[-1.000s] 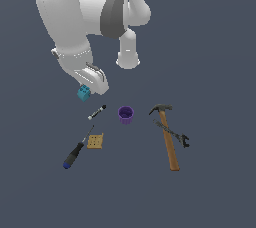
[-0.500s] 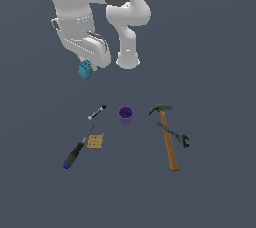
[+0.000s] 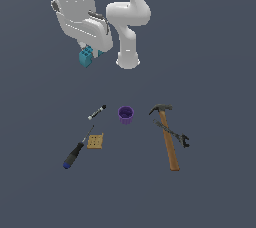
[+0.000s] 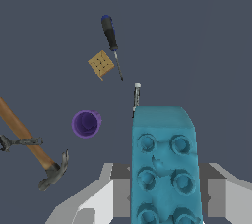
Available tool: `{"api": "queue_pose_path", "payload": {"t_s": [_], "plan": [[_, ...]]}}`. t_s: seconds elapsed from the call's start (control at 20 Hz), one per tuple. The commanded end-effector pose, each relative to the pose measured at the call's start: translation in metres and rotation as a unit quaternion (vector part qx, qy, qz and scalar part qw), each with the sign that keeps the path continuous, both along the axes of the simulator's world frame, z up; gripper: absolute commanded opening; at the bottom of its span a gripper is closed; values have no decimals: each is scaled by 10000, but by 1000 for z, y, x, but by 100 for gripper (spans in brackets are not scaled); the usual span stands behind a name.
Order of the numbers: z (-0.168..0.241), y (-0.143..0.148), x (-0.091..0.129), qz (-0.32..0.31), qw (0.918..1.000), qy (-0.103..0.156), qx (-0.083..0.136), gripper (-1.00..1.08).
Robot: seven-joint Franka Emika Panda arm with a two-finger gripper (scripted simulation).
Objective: Pick up a designated object from a clutter of objects.
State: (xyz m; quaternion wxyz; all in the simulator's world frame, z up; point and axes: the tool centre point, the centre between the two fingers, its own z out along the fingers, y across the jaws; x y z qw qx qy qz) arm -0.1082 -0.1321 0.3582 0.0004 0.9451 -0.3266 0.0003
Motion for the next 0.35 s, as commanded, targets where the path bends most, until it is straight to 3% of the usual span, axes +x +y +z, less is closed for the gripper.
{"api": "queue_pose_path", "payload": {"t_s": [0.0,0.3], "plan": [[4,1,-3,1,10000,1,0,-100],[3,1,-1,2,10000,2,3,-100]]}}
